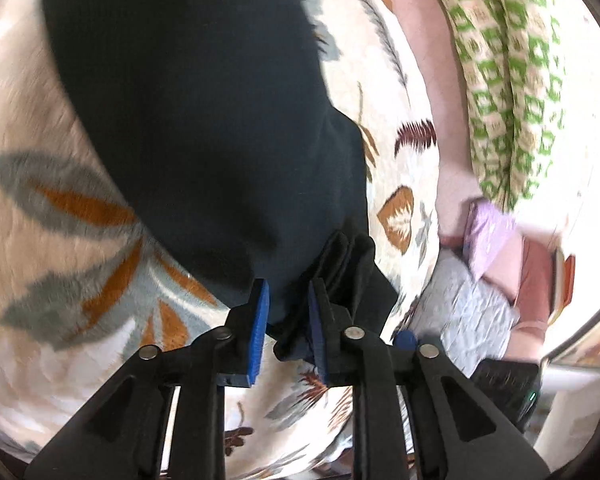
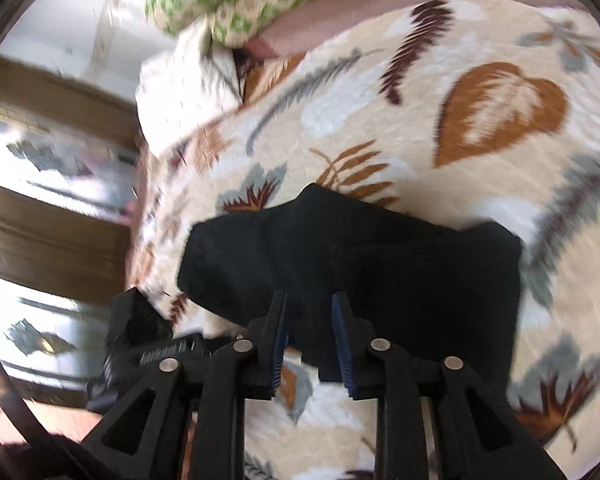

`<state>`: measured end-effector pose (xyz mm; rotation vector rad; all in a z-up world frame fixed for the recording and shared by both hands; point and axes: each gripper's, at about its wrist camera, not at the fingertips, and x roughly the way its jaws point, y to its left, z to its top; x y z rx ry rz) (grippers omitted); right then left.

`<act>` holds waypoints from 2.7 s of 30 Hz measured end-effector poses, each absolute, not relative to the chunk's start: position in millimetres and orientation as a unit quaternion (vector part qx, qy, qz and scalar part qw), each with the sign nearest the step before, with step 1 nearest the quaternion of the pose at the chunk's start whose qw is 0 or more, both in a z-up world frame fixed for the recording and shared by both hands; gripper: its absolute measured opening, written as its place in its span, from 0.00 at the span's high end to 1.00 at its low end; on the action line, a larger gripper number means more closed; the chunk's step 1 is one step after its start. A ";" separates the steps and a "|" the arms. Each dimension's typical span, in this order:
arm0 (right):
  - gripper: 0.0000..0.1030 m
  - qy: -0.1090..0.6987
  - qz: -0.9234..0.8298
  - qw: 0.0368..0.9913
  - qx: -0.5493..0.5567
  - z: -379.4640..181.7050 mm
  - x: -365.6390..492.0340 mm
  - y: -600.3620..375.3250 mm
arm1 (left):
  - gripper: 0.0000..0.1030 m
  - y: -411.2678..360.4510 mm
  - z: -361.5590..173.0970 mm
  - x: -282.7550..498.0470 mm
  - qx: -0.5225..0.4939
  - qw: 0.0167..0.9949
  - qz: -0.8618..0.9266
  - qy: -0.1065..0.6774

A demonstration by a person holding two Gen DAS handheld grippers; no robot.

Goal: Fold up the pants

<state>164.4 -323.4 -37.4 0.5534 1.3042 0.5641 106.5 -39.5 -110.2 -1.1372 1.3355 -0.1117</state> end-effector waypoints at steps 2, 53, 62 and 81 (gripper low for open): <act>0.73 0.571 0.244 0.732 0.281 -34.1 144.9 -347.4 | 0.76 -38.9 -102.9 111.6 -0.476 0.650 -0.063 0.590; 0.44 0.467 0.236 0.821 -0.228 -90.8 91.5 -13.6 | 0.51 169.7 -39.6 196.5 -0.243 0.732 -0.126 0.624; 0.67 0.440 0.223 0.838 -0.235 -95.7 112.8 -0.6 | 0.51 184.1 -54.6 204.3 -0.266 0.717 -0.134 0.630; 0.88 0.394 0.254 0.873 -0.134 -74.7 97.7 -41.8 | 0.51 157.9 -127.7 243.7 -0.391 0.628 -0.185 0.647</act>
